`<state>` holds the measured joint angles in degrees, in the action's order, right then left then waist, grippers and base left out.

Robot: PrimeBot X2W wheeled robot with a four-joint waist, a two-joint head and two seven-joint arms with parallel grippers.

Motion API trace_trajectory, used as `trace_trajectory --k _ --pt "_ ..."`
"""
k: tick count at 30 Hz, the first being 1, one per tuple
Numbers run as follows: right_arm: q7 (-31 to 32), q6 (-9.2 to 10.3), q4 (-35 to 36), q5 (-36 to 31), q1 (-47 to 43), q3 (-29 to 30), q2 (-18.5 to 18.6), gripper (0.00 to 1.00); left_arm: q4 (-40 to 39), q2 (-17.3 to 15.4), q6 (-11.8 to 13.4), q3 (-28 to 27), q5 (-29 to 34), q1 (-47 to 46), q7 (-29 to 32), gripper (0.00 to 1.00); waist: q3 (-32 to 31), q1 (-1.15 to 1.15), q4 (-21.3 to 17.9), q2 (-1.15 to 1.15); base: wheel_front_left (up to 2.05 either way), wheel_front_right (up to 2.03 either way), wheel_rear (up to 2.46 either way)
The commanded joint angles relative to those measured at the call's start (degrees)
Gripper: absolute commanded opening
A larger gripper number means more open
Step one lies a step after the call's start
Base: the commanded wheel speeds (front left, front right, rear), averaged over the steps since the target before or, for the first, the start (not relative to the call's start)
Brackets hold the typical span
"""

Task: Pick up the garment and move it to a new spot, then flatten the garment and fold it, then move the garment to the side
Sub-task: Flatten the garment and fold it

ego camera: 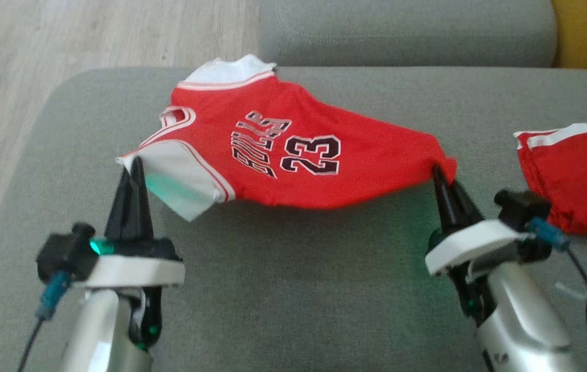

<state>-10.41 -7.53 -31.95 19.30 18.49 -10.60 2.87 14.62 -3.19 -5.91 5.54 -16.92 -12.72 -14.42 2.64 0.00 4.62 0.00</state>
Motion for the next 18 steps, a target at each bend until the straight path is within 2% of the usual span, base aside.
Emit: trace_trajectory --k 1,4,9,15,18 --pt "0.0 0.04 2.47 -0.86 2.8 -0.65 0.09 0.0 -2.2 -1.21 -0.25 -2.1 -0.55 -4.31 -0.18 0.0 -1.02 0.0 -0.23 0.0 0.0 0.0 0.0" --pt "1.52 0.04 5.54 -1.58 5.26 0.41 1.18 0.0 -3.34 -1.79 -0.54 -2.45 -2.23 -7.0 1.09 0.0 -2.33 0.0 -0.45 0.0 0.0 0.0 0.0" --pt "5.24 0.04 13.39 -1.48 9.03 0.44 5.72 0.0 -8.57 -1.81 -0.71 -4.26 -6.57 -11.35 3.78 0.0 -4.27 0.0 -0.89 0.0 0.0 0.0 0.0" --pt "11.74 0.04 27.09 -0.98 11.15 0.53 12.69 0.0 -21.3 -2.08 -0.17 -6.71 -12.67 -14.29 9.98 0.0 -5.37 0.0 -2.17 0.0 0.0 0.0 0.0" --pt "15.41 0.04 34.27 -0.65 9.91 1.02 15.27 0.0 -28.94 -3.03 1.66 -8.45 -14.5 -13.85 14.1 0.0 -5.78 0.0 -3.24 0.0 0.0 0.0 0.0"
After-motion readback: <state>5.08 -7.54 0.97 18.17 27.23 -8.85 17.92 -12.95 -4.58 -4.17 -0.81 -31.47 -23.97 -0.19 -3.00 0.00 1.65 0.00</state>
